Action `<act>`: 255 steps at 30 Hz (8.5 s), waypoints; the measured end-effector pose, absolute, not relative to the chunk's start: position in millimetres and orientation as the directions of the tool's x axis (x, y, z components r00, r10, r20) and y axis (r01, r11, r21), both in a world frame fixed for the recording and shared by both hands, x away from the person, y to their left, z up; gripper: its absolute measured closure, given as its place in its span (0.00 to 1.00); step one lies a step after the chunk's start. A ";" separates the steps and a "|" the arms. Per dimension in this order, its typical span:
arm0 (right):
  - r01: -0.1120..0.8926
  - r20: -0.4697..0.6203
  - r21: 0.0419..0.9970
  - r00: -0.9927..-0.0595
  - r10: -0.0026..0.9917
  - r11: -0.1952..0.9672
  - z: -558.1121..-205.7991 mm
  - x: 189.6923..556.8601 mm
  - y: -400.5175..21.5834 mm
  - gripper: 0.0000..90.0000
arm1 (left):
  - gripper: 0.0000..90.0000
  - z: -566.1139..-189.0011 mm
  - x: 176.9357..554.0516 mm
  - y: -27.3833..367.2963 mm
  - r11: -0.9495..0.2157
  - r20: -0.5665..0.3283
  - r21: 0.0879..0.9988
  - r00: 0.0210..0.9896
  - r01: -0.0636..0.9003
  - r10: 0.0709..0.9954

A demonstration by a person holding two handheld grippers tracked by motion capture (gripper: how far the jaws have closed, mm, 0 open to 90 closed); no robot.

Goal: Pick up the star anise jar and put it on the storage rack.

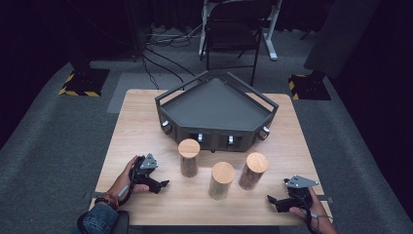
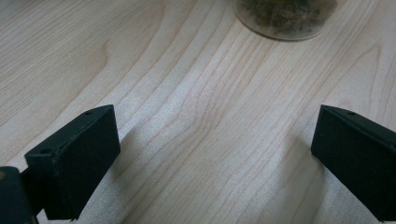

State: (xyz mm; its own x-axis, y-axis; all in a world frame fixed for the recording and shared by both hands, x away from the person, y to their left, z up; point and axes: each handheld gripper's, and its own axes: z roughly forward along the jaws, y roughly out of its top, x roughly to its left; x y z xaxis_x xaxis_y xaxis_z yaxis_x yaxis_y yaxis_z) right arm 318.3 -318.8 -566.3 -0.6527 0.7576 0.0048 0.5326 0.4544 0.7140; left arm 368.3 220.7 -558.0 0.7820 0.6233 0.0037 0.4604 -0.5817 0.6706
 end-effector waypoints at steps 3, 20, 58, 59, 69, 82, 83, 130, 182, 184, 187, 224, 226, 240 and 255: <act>0.533 0.005 0.714 -0.653 0.758 0.454 -566.4 318.3 -318.7 0.00 | 0.01 -558.0 368.2 220.7 -0.581 0.004 0.671 0.781 0.461 0.624; 0.535 0.005 0.714 -0.650 0.760 0.452 -566.4 317.9 -318.6 0.00 | 0.02 -543.8 363.0 213.4 -0.589 -0.004 0.648 0.776 0.482 0.631; 0.539 0.004 0.714 -0.641 0.768 0.446 -566.3 317.6 -317.4 0.00 | 0.03 -502.2 354.9 173.7 -0.576 0.045 0.709 0.789 0.407 0.612; 0.539 0.004 0.714 -0.641 0.768 0.446 -566.4 317.6 -317.4 0.00 | 0.03 -501.1 355.6 172.9 -0.577 0.046 0.709 0.790 0.405 0.611; 0.540 0.005 0.714 -0.640 0.768 0.445 -566.4 317.6 -317.3 0.00 | 0.04 -493.4 367.3 165.4 -0.609 0.084 0.704 0.808 0.366 0.583; 0.539 0.004 0.714 -0.640 0.768 0.446 -566.4 317.6 -317.3 0.00 | 0.04 -487.1 379.3 148.9 -0.616 0.084 0.713 0.831 0.335 0.550; 0.539 0.004 0.714 -0.640 0.768 0.446 -566.4 317.6 -317.3 0.00 | 0.04 -487.1 379.3 148.9 -0.616 0.084 0.713 0.831 0.335 0.550; 0.539 0.004 0.715 -0.640 0.768 0.445 -566.4 317.6 -317.3 0.00 | 0.27 -476.4 392.4 129.2 -0.535 0.011 0.781 0.850 0.322 0.527; 0.540 0.005 0.715 -0.640 0.769 0.445 -566.4 317.6 -317.3 0.00 | 0.27 -324.4 439.0 112.3 -0.470 0.039 0.830 0.809 0.300 0.586; 0.540 0.005 0.715 -0.640 0.769 0.445 -566.4 317.6 -317.3 0.00 | 0.27 -323.3 443.4 111.7 -0.464 0.033 0.830 0.804 0.308 0.594; 0.540 0.005 0.715 -0.640 0.769 0.445 -566.4 317.5 -317.3 0.00 | 0.27 -322.1 450.5 112.2 -0.461 0.031 0.827 0.793 0.322 0.608; 0.539 0.004 0.715 -0.640 0.768 0.445 -566.4 317.6 -317.3 0.00 | 0.27 -350.6 526.1 95.7 -0.399 -0.015 0.778 0.649 0.486 0.761; 0.539 0.004 0.715 -0.640 0.768 0.445 -566.4 317.6 -317.3 0.00 | 0.27 -352.7 527.3 95.2 -0.401 -0.010 0.776 0.646 0.486 0.763; 0.539 0.004 0.715 -0.640 0.768 0.445 -566.4 317.6 -317.3 0.00 | 0.27 -364.2 531.2 93.5 -0.387 -0.023 0.782 0.642 0.489 0.766; 0.539 0.004 0.715 -0.640 0.769 0.445 -566.4 317.6 -317.3 0.00 | 0.26 -364.6 530.5 92.6 -0.394 -0.006 0.785 0.642 0.478 0.766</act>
